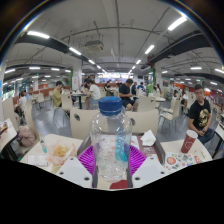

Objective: Pour water

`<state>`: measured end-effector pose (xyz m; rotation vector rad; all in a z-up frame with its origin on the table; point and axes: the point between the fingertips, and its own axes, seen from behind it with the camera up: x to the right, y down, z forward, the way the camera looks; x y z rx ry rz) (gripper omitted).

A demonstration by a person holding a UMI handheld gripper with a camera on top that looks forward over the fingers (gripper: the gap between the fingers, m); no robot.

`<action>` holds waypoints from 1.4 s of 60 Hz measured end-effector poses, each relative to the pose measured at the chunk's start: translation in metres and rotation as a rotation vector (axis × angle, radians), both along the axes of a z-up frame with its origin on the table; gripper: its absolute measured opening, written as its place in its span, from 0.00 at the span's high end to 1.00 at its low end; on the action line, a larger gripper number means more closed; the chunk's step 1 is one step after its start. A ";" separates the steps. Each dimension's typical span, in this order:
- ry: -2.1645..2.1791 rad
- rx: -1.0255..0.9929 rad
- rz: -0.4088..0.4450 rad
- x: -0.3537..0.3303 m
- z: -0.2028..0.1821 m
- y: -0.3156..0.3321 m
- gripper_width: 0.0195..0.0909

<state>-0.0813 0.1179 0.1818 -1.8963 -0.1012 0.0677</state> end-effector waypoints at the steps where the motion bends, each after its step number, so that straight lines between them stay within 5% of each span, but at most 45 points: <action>1: -0.011 -0.008 0.000 0.006 -0.014 0.001 0.74; 16: -0.028 -0.115 0.003 0.039 -0.113 -0.009 0.69; 25: 0.012 -0.078 -0.017 0.041 -0.109 -0.007 0.71; 35: 0.002 -0.142 -0.023 0.043 -0.114 -0.010 0.47; 40: -0.004 -0.222 -0.016 0.041 -0.113 -0.027 0.06; 64: 0.007 -0.410 -0.062 0.022 -0.043 -0.189 0.08; 84: -0.048 -0.352 -0.089 0.026 -0.016 -0.215 0.08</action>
